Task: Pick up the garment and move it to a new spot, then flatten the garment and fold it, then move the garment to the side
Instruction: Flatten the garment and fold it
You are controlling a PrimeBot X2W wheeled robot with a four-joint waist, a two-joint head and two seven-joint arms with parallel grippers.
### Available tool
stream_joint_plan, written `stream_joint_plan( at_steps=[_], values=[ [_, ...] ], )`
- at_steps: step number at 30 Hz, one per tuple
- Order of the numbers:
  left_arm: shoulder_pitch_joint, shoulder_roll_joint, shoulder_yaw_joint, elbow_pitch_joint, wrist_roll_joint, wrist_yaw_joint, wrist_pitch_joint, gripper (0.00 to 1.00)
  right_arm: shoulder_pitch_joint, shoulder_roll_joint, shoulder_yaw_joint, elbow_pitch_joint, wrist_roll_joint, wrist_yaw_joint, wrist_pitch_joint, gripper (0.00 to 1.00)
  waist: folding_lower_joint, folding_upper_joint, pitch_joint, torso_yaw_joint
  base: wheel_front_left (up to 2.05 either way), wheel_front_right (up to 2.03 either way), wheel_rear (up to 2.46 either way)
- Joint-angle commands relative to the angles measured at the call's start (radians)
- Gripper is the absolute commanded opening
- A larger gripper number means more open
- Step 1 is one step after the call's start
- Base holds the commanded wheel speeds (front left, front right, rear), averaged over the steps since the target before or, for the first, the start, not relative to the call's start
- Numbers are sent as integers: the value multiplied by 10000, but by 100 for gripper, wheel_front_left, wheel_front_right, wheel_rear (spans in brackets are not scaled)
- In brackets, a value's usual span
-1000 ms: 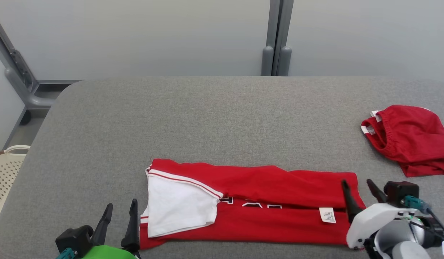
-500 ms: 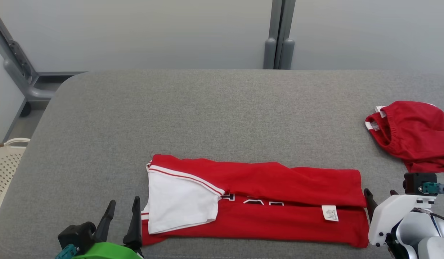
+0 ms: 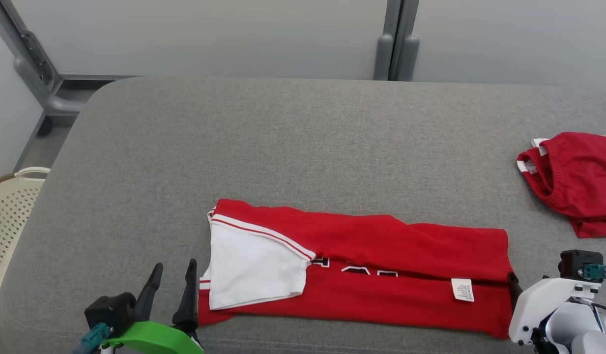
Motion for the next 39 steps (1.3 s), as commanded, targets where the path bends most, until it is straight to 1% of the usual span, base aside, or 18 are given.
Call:
stream_joint_plan(
  at_steps=[1,6,15,26,27,29,30,31,32,33,35,39],
  values=[
    [-126,62,6,-66,89,45,27,100,-186,-37,-36,164,-83,-4,-180,100,0,-1,103,92,0,0,0],
    [-117,95,-43,-203,94,128,108,100,-373,-39,-8,533,-27,-4,-411,100,0,-1,183,178,0,0,0],
    [-96,161,-177,-468,85,225,349,100,-674,-39,-68,1558,-23,-4,-474,100,0,-1,289,424,0,0,0],
    [-136,220,-233,-574,-12,271,450,100,-1020,-3,16,2827,504,-1,-612,100,0,-1,355,677,0,0,0],
    [-136,226,-233,-574,-21,268,448,100,-1040,-2,51,2936,578,0,-592,85,0,-1,351,693,0,0,0],
    [-139,234,-241,-572,-14,278,454,100,-1112,12,69,3135,654,0,-629,47,0,-1,331,724,0,0,0],
    [-137,239,-247,-565,-23,283,459,100,-1143,10,70,3217,671,0,-653,35,0,-1,315,738,0,0,0],
    [-131,243,-255,-557,-23,293,461,100,-1167,12,77,3299,723,0,-684,31,0,-1,292,750,0,0,0],
    [-88,258,-267,-553,-32,314,472,100,-1230,7,83,3511,744,-1,-749,20,0,-1,214,777,0,0,0],
    [-77,262,-275,-554,-37,324,482,100,-1252,3,79,3575,751,-1,-777,16,0,-1,184,788,0,0,0],
    [-51,271,-285,-569,-51,328,459,100,-1280,-6,70,3685,734,-4,-800,0,0,-1,132,806,0,0,0],
    [-1,284,-303,-589,-81,349,466,100,-1355,-11,99,3868,712,-4,-872,0,0,-1,57,823,0,0,0]
  ],
)
